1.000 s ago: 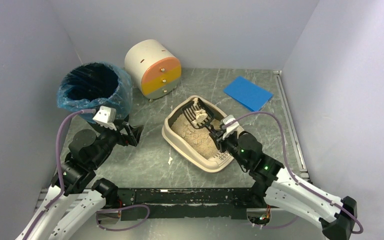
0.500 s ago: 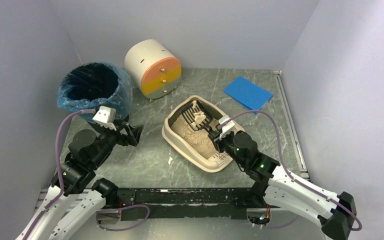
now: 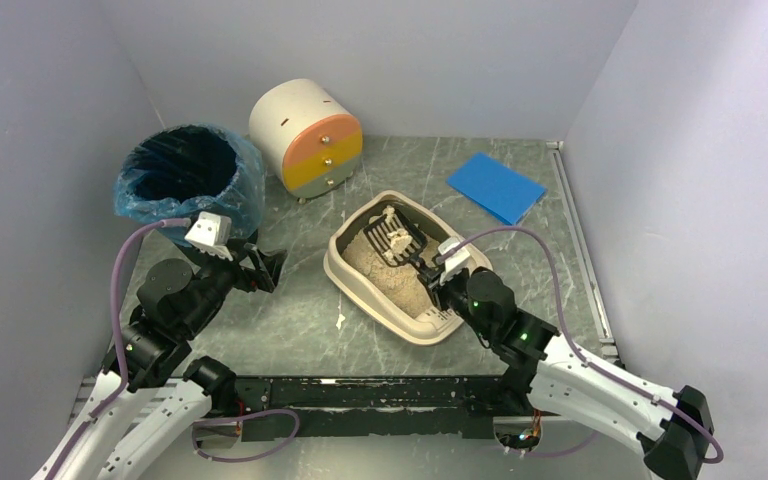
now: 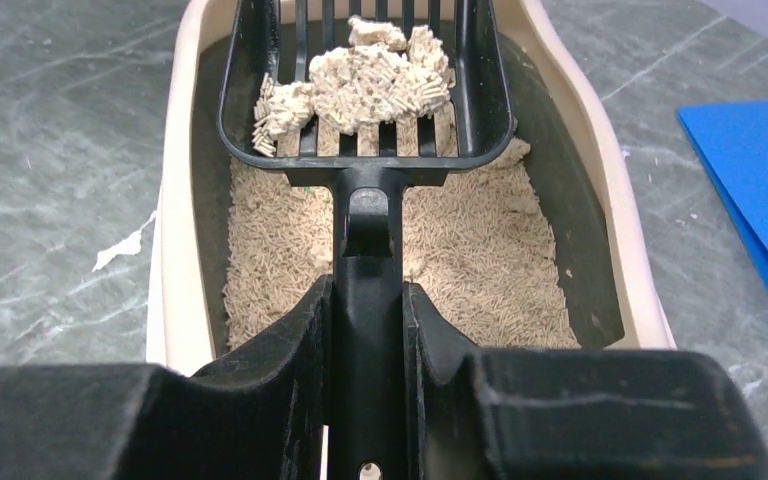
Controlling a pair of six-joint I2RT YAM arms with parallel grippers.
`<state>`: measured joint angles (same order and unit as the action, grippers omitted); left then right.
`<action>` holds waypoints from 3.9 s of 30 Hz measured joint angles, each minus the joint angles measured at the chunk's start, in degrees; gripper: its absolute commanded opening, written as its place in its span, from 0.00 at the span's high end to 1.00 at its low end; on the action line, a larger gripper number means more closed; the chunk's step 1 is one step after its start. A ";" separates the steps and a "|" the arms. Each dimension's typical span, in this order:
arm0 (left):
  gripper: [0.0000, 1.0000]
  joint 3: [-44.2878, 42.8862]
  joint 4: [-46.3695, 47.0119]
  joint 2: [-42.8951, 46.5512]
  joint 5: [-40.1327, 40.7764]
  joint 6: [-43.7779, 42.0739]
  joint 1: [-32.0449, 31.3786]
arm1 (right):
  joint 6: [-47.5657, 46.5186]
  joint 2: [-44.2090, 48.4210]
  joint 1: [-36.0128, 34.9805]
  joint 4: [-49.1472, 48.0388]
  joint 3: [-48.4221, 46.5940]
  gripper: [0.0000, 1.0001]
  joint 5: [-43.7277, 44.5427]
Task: Clean the litter box
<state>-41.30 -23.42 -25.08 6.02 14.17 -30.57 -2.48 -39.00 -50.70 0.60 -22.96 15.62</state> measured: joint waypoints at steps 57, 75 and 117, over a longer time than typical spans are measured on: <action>0.18 -34.82 -19.41 -36.30 44.98 7.50 13.84 | 0.07 -3.54 -0.15 12.15 -9.49 1.00 -1.25; 0.08 -27.89 -20.55 -35.58 31.63 12.46 24.55 | 2.29 -1.86 -0.15 7.89 -4.42 1.00 -1.88; 0.23 -22.01 -14.27 -35.74 35.26 23.37 24.76 | 0.61 -0.90 -0.33 12.11 -11.54 1.00 -4.48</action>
<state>-63.31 -37.69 -60.82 41.28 37.54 -5.80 -1.87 -39.90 -51.03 12.71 -34.50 11.14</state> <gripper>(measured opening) 0.829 0.262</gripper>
